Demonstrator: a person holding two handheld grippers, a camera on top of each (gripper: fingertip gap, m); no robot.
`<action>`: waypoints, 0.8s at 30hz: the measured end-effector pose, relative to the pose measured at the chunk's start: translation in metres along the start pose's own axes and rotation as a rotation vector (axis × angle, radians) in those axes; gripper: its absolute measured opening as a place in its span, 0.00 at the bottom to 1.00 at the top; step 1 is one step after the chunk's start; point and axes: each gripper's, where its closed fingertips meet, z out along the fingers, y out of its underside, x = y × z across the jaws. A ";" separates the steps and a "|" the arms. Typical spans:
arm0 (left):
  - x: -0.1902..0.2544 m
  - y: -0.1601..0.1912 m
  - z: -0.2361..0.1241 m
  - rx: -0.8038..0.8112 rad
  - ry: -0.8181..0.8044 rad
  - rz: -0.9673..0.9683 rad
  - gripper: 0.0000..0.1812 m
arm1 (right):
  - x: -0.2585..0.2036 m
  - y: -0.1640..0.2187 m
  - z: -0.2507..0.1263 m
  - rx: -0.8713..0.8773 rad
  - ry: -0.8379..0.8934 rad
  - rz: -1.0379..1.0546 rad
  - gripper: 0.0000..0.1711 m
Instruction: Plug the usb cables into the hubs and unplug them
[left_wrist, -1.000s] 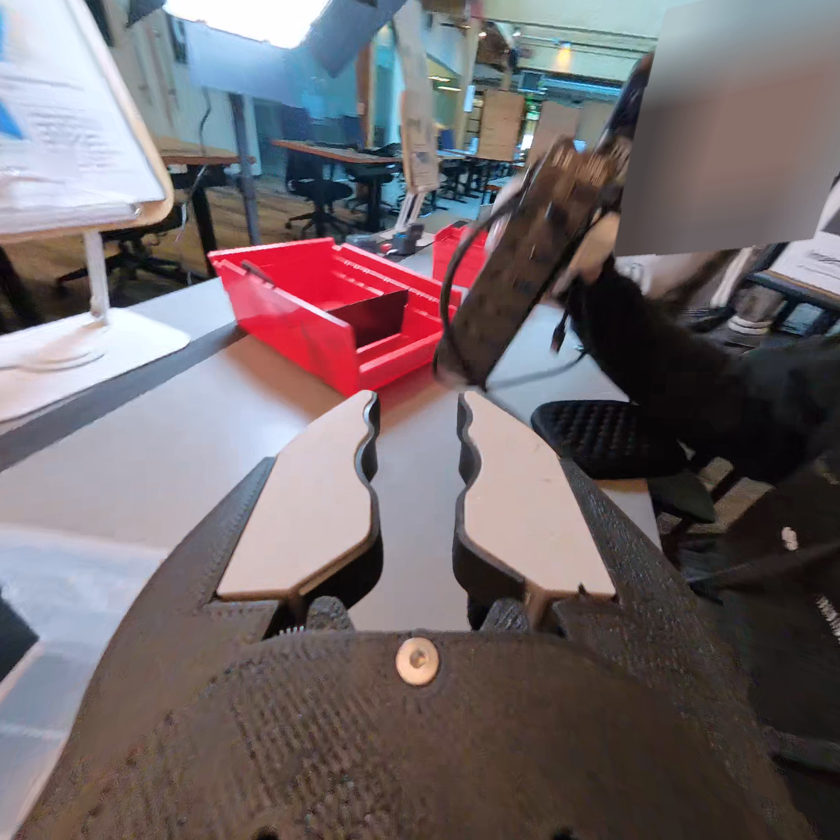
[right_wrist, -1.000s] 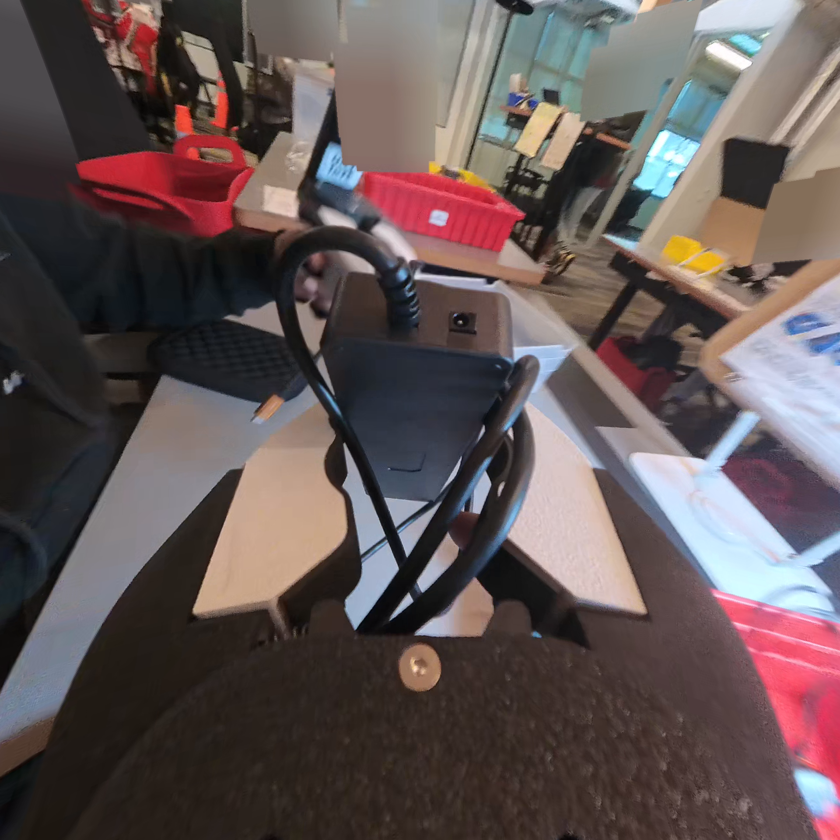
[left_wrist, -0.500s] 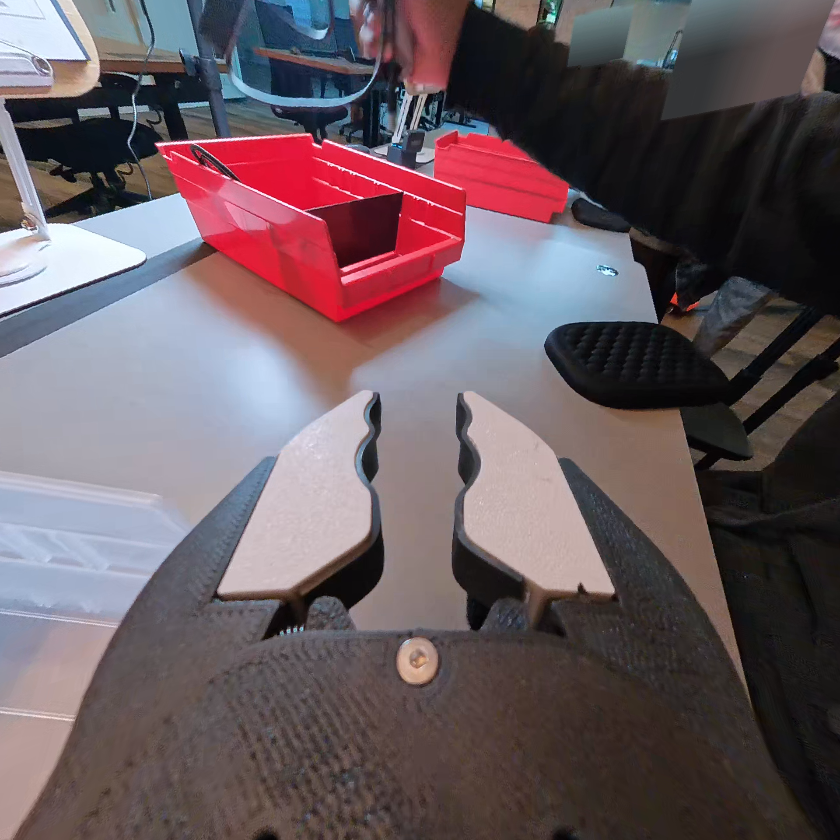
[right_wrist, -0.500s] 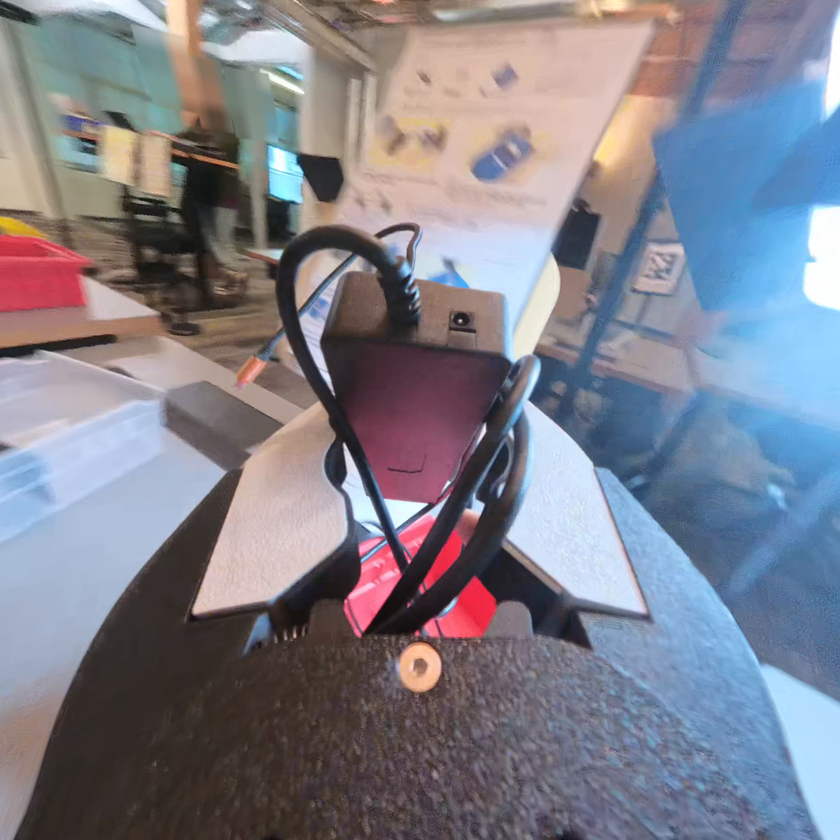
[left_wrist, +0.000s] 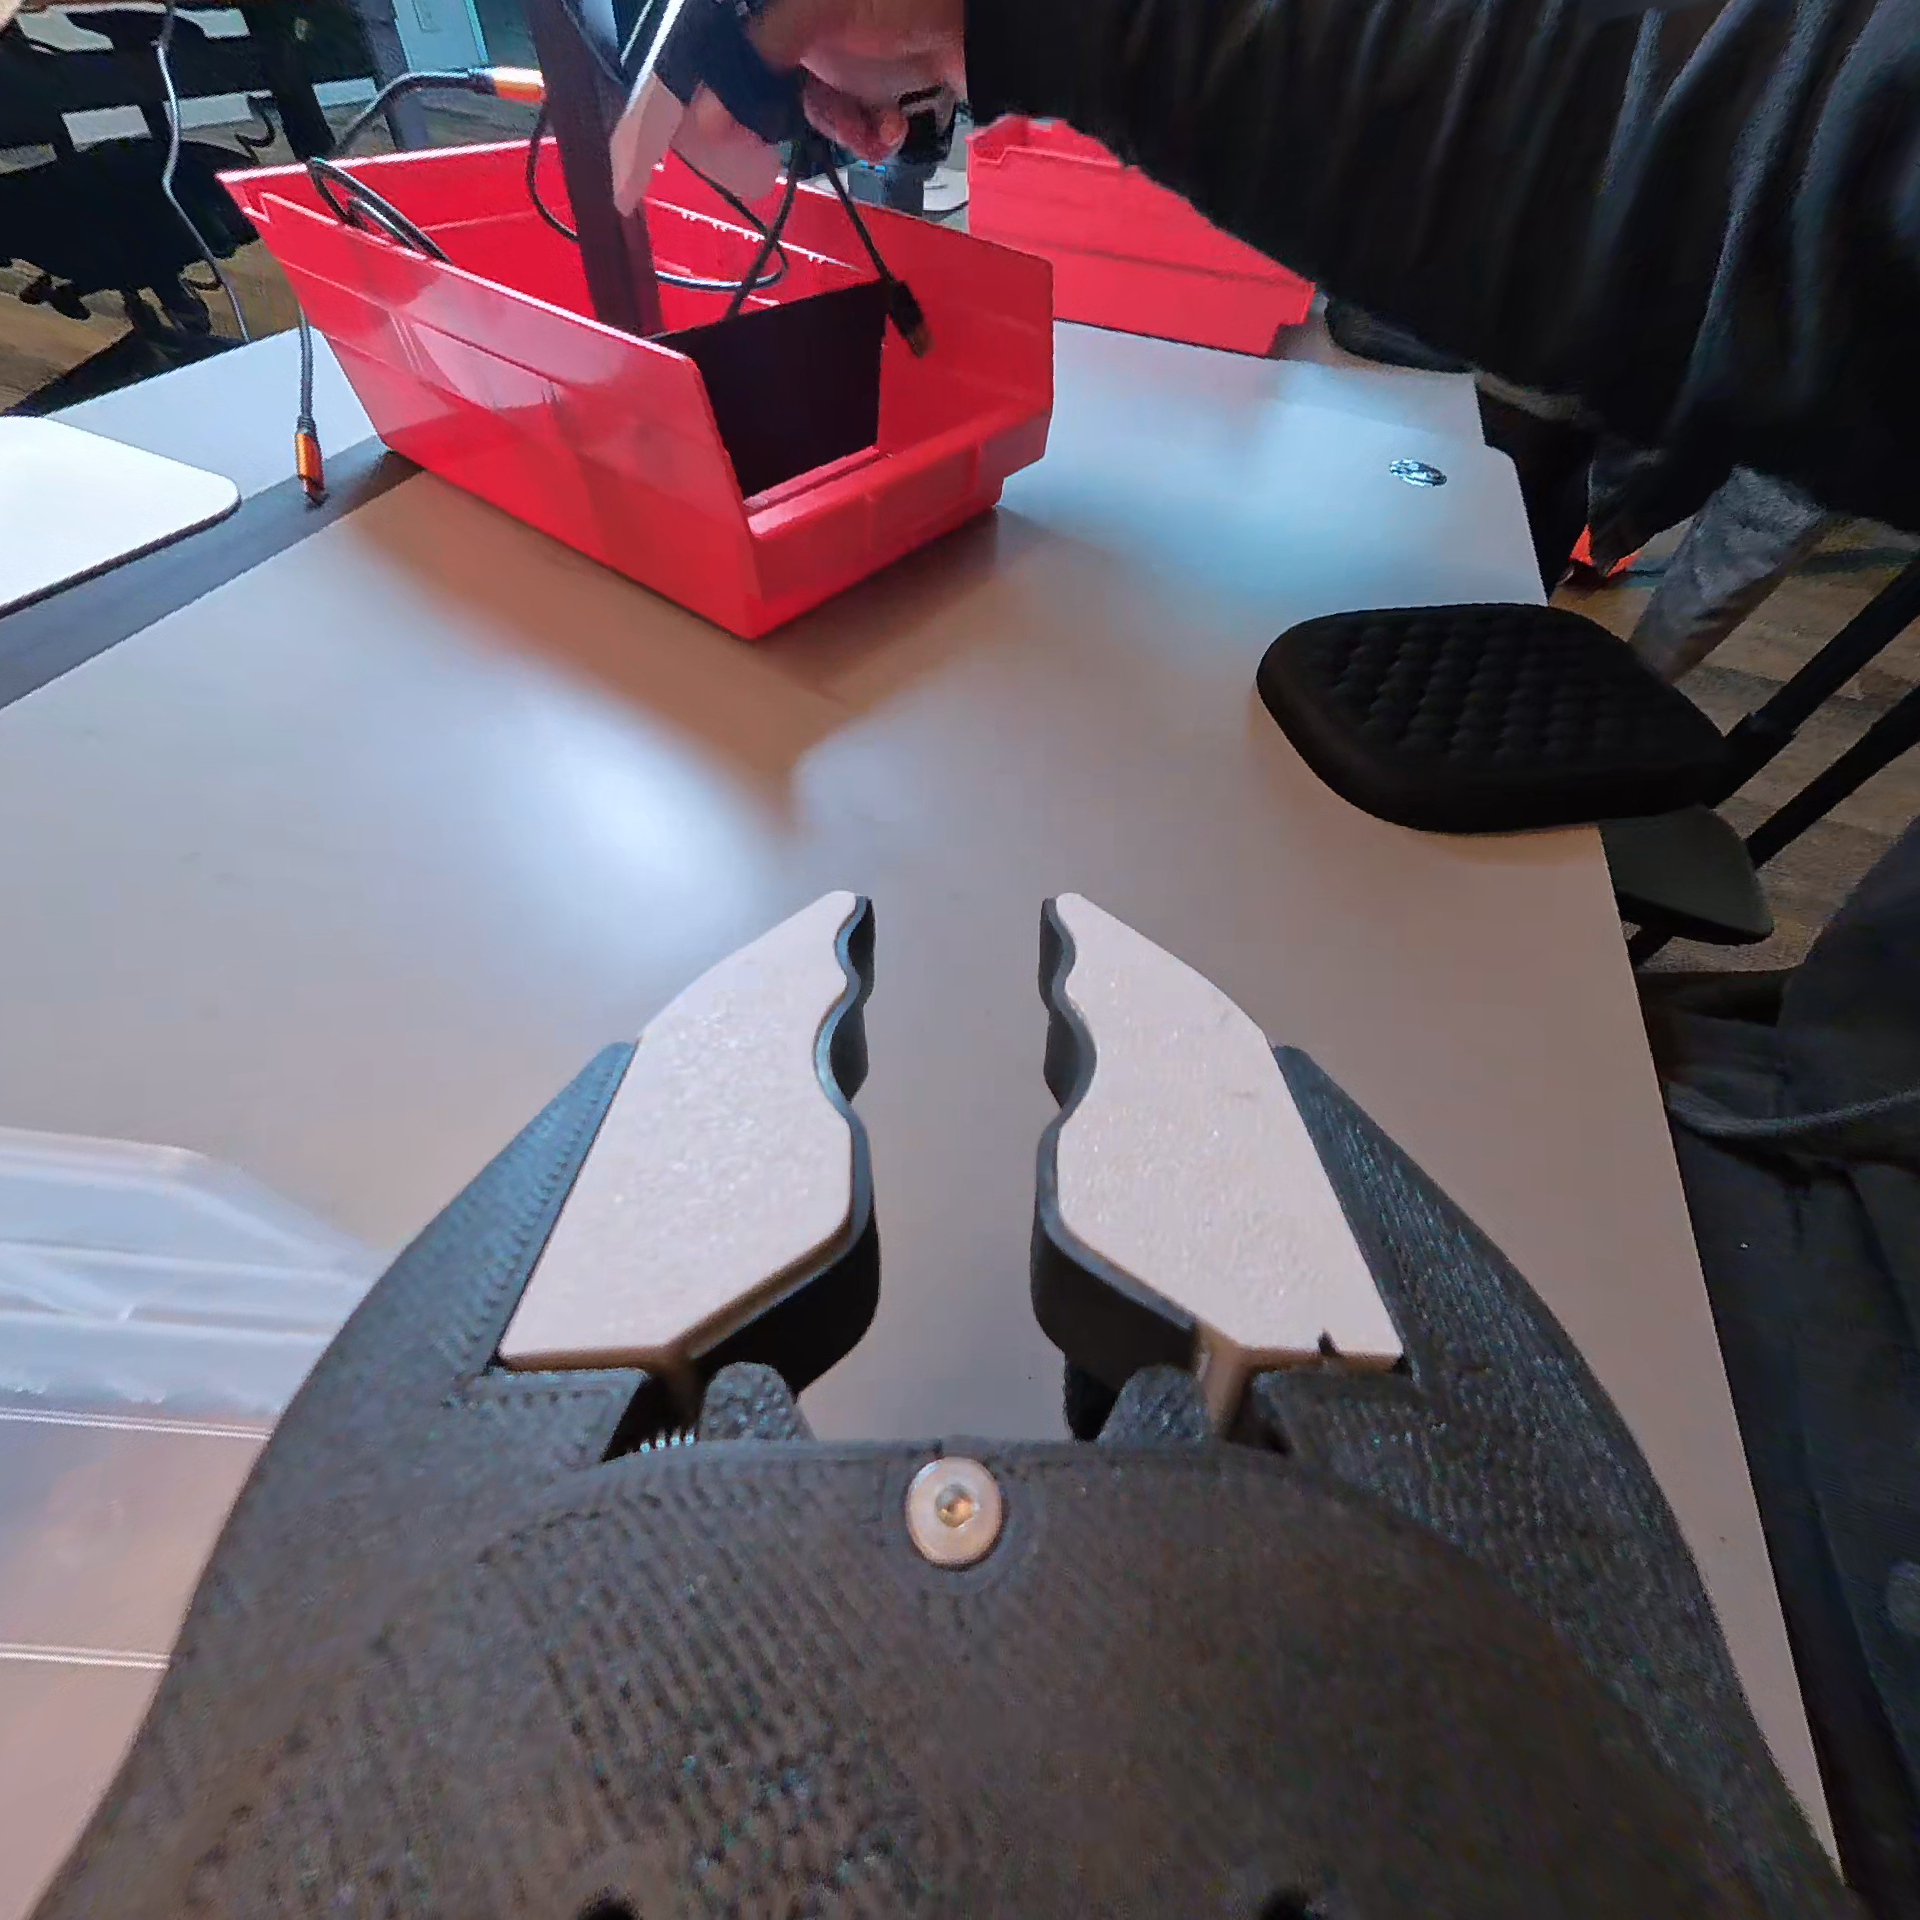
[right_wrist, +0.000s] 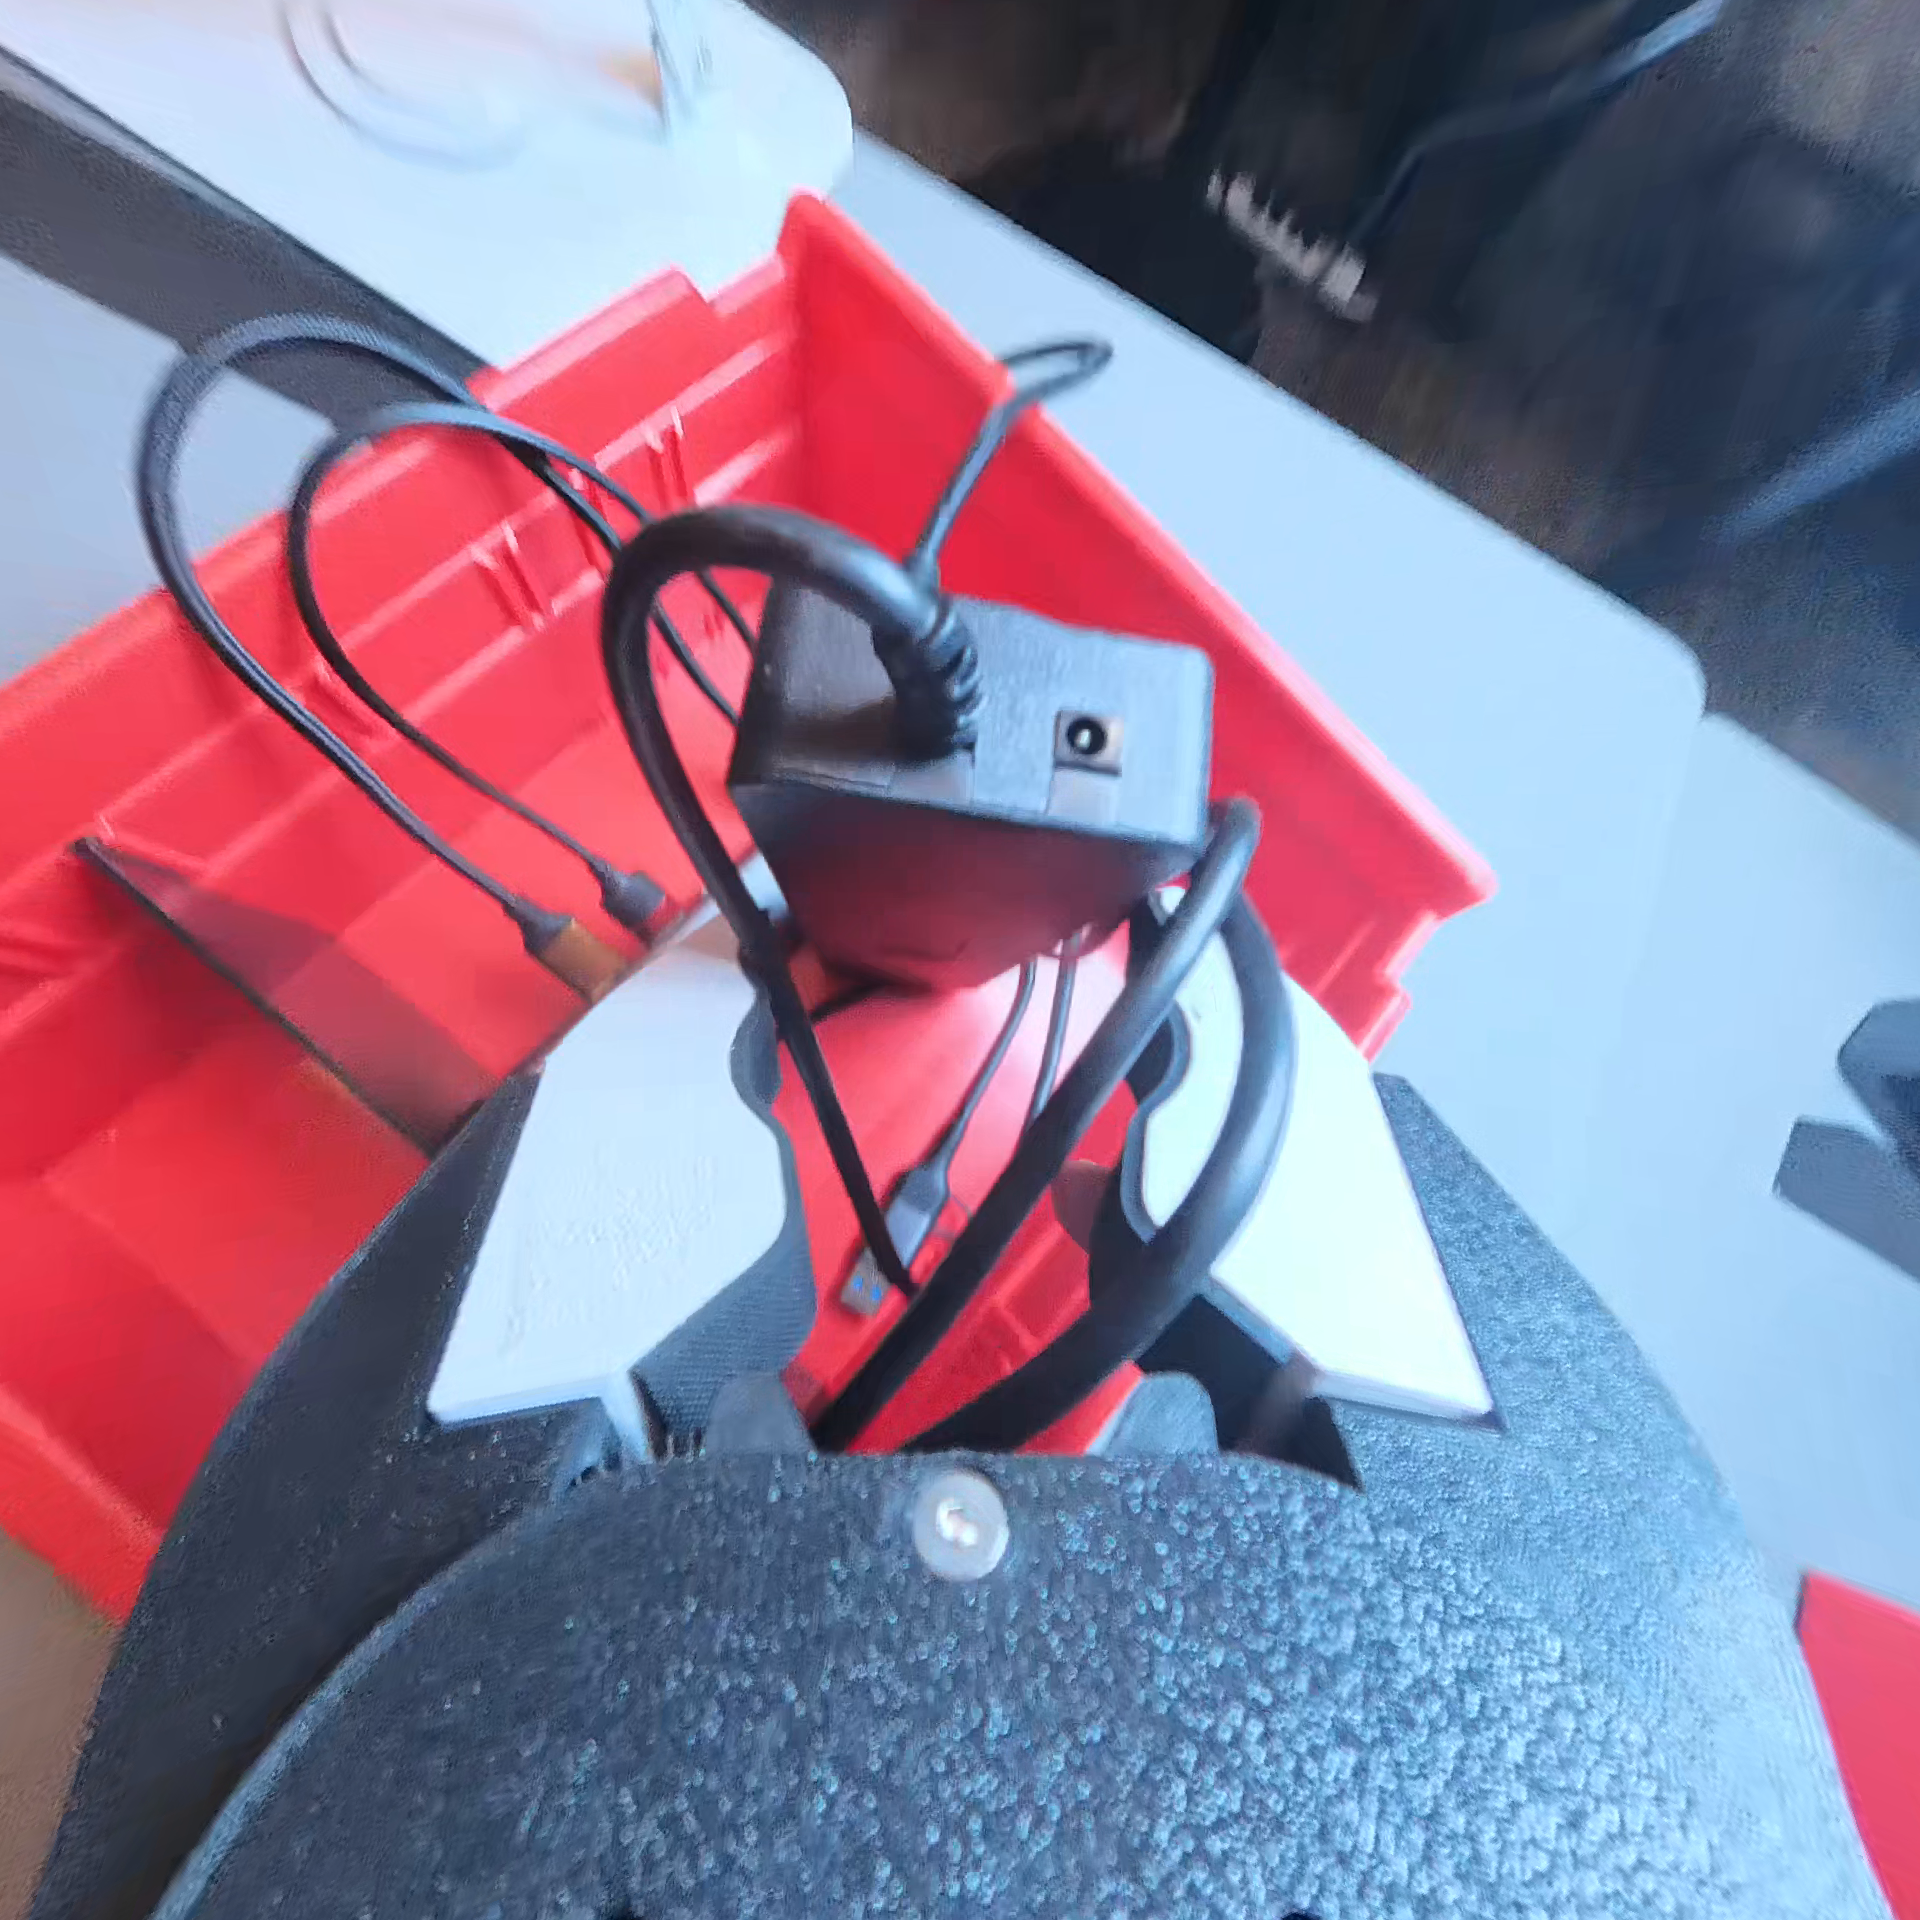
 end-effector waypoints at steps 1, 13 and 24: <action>0.000 0.001 0.000 -0.004 -0.003 0.004 0.17 | 0.002 0.008 0.000 -0.056 -0.001 0.004 0.38; 0.003 0.008 0.004 -0.043 0.009 0.008 0.17 | 0.040 0.018 -0.065 -0.150 0.201 -0.097 0.53; 0.006 0.016 0.008 -0.087 0.014 0.027 0.17 | 0.038 -0.009 -0.100 0.060 0.153 0.055 0.54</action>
